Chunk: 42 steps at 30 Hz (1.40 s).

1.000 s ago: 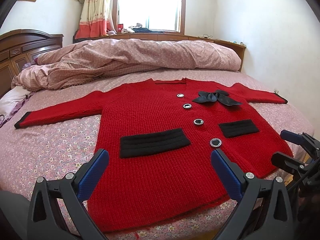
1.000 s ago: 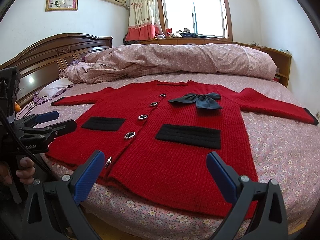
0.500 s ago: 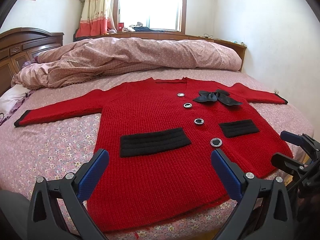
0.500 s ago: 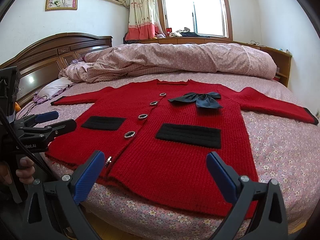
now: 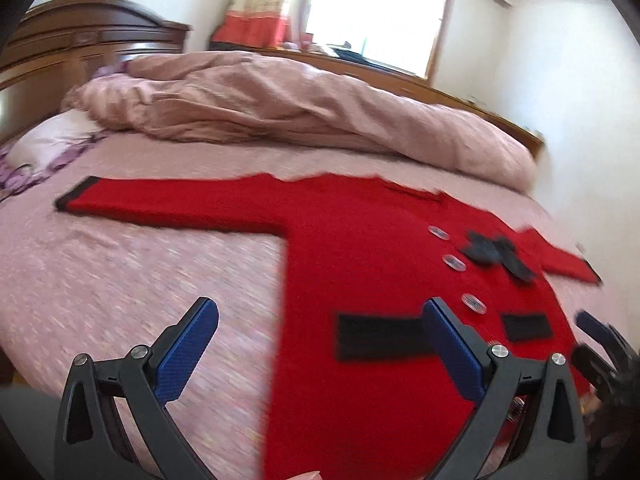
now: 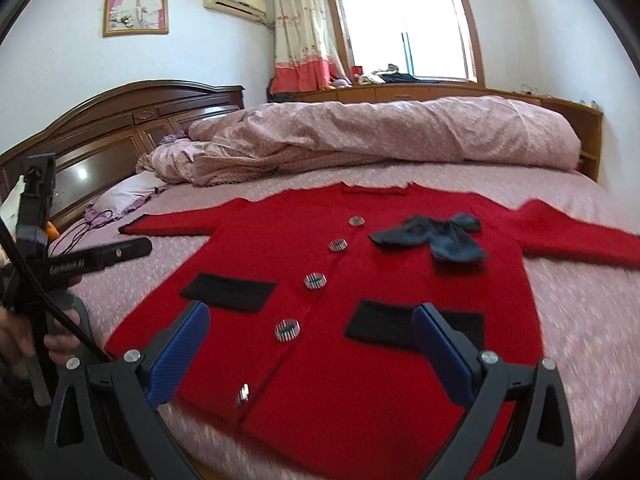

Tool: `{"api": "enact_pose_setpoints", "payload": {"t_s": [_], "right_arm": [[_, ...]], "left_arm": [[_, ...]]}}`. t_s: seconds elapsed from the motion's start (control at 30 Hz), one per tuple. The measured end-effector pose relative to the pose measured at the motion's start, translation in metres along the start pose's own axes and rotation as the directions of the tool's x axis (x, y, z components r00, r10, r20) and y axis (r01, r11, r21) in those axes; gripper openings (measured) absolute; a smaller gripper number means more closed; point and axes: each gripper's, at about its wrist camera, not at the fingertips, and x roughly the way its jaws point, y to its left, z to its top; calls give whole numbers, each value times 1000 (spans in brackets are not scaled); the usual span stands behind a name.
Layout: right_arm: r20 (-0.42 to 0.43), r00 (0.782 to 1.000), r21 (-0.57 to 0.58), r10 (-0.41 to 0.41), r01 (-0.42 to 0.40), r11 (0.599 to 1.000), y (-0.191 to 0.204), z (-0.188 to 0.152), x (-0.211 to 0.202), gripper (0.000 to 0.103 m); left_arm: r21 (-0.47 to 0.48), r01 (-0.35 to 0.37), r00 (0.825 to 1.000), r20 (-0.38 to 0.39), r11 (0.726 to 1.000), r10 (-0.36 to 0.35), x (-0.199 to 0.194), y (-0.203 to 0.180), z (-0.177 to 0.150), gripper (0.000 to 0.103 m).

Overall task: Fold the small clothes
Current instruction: 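Reach the left tool to the black cuff of a sleeve and close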

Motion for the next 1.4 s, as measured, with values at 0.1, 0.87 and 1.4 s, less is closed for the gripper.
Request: {"api": "enact_pose_setpoints", "payload": {"t_s": [0.1, 0.87, 1.4], "right_arm": [[6, 1000, -15, 8, -8, 1000, -1, 13, 14, 103], [31, 999, 224, -44, 36, 974, -107, 34, 6, 103], [-3, 986, 135, -165, 164, 977, -140, 45, 22, 103]], "left_arm": [[-43, -72, 997, 24, 996, 73, 11, 38, 26, 99], [-769, -147, 989, -96, 622, 115, 106, 324, 50, 99], [-786, -77, 992, 3, 614, 128, 123, 357, 69, 99]]}}
